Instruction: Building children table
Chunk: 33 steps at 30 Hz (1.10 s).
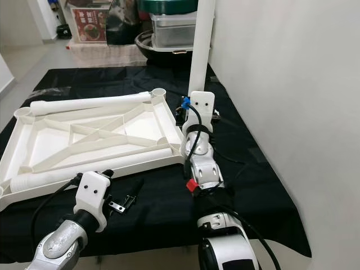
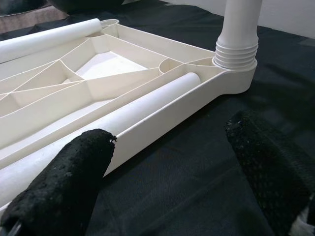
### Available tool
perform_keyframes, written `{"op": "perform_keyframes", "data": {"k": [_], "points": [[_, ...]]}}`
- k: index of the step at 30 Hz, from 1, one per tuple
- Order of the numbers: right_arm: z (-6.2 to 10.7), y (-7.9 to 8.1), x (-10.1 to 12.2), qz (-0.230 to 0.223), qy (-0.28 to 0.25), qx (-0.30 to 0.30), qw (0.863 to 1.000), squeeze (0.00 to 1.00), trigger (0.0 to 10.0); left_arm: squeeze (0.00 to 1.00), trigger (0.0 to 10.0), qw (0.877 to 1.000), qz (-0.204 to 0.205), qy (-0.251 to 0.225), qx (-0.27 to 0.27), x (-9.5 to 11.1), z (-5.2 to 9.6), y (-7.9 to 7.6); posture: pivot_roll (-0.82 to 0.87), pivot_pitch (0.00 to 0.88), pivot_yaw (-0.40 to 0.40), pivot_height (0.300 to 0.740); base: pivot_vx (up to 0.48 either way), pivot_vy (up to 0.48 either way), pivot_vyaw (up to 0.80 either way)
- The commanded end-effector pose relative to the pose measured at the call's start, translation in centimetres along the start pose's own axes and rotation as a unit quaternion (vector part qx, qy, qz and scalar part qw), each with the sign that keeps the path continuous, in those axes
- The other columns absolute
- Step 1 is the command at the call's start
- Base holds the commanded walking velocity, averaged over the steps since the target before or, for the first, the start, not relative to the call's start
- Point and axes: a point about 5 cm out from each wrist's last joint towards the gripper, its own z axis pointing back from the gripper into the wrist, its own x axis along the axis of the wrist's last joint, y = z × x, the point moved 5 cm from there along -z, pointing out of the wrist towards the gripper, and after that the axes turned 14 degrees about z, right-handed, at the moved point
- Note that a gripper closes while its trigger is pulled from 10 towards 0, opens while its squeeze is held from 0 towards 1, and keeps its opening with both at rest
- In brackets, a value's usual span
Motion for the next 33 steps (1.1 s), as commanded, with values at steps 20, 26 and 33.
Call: {"op": "perform_keyframes", "data": {"k": [20,26,33], "points": [[-2.1,-0.7,1.9,-0.072,-0.056,0.136,0.987,0.0,10.0,0.0,10.0,1.0,-0.004,0.004,0.004,-0.4,0.1,0.1,0.12,0.03,-0.019,0.74,0.0,0.0,0.0],[-2.2,-0.2,2.1,-0.063,-0.075,0.209,0.973,0.0,10.0,0.0,10.0,1.0,-0.005,0.004,0.002,-0.4,0.1,0.0,0.12,0.024,-0.017,0.74,0.0,0.0,0.0],[-2.2,0.5,1.9,-0.04,-0.076,0.256,0.963,0.0,10.0,0.0,10.0,1.0,-0.006,0.004,0.0,-0.3,0.1,0.0,0.13,0.017,-0.022,0.74,0.0,0.0,0.0]]}}
